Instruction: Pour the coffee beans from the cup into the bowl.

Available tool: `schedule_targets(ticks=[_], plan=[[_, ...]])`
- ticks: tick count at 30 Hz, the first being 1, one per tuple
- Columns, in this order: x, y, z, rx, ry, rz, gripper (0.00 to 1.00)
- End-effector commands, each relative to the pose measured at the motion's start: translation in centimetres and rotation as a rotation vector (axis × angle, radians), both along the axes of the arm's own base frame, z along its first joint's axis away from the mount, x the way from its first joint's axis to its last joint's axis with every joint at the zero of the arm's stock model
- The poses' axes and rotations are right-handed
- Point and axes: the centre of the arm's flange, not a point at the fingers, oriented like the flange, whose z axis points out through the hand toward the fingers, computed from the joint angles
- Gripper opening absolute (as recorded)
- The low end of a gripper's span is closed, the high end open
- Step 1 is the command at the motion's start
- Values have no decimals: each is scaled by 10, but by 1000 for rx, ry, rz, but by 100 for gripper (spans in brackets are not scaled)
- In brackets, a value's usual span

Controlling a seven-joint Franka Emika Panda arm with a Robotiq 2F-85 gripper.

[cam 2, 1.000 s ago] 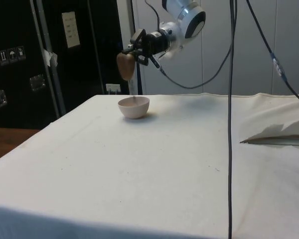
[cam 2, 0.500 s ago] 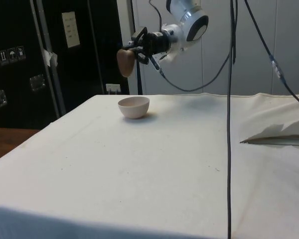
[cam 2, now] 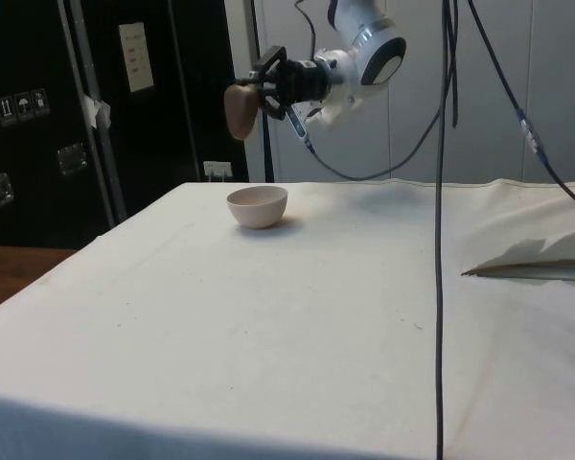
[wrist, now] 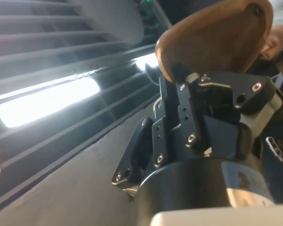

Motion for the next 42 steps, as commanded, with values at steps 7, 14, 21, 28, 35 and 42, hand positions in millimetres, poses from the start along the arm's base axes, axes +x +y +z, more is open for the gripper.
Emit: schedule_targets(ticks=[7,14,21,28,35,42], plan=[[-2,-3,0,57,-12,-10,1],[-4,-3,0,97,-20,-21,1],[-4,-3,0,102,-25,-25,1],[-5,-3,0,96,-27,-24,1],[-5,-2,0,92,-32,-25,1],[-3,2,-1,81,-34,-21,1]])
